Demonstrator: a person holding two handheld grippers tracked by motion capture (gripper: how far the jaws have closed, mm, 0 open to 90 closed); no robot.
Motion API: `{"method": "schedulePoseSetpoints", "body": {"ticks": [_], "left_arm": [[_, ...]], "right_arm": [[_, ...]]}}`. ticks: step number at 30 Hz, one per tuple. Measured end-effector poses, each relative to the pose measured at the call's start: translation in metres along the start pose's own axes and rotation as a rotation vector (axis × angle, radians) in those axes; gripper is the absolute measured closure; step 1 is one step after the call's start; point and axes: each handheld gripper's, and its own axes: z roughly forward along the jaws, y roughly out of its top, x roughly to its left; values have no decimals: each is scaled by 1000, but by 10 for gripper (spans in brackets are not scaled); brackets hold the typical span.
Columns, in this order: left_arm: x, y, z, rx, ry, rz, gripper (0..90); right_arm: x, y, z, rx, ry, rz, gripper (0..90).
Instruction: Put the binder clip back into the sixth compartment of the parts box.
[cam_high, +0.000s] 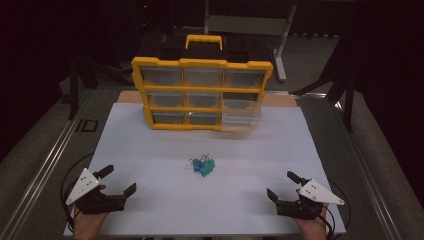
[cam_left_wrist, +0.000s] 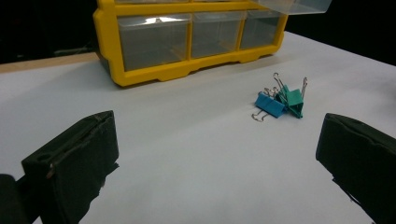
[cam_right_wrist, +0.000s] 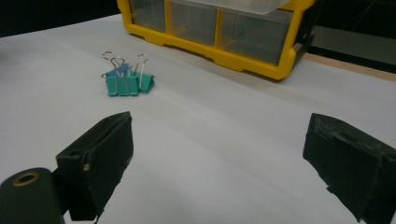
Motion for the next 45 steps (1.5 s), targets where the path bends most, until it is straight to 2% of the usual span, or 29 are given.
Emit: {"method": "schedulePoseSetpoints", "body": {"ticks": [9,13,16,21,23,26,30,31,34,36,42,43,45], "left_arm": [[-3,5,1,18,-2,5,2],[-5,9,2,34,-3,23,3],[-6,14,4,27,-11,22,4],[-8,28,8,56,-28,57,5],[-8,31,9,53,-34,58,5],[-10,42,20,83,-55,69,13],[-12,50,29,113,-74,92,19],[-14,54,36,128,-87,112,20],[-15,58,42,146,-96,126,22],[-16,62,52,177,-111,130,23],[-17,65,64,203,-140,136,28],[-18,67,72,222,-151,149,29],[-19,69,77,230,-157,161,28]], "right_arm": [[-1,0,-1,-4,-9,9,82],[-2,1,-2,-12,-10,18,82],[-2,1,-2,-8,-20,14,82],[-2,1,-1,-6,-22,13,82],[-2,1,-1,-7,-20,14,82],[-2,2,-2,-27,-2,43,82],[-3,1,-1,-20,-5,40,82],[-3,2,0,-16,-5,35,82],[-2,1,0,-10,-3,32,82],[-2,1,1,-7,-2,30,82],[-3,1,1,-6,-1,34,82],[-2,1,2,-4,1,29,82],[-2,1,2,-3,2,29,82]]}}
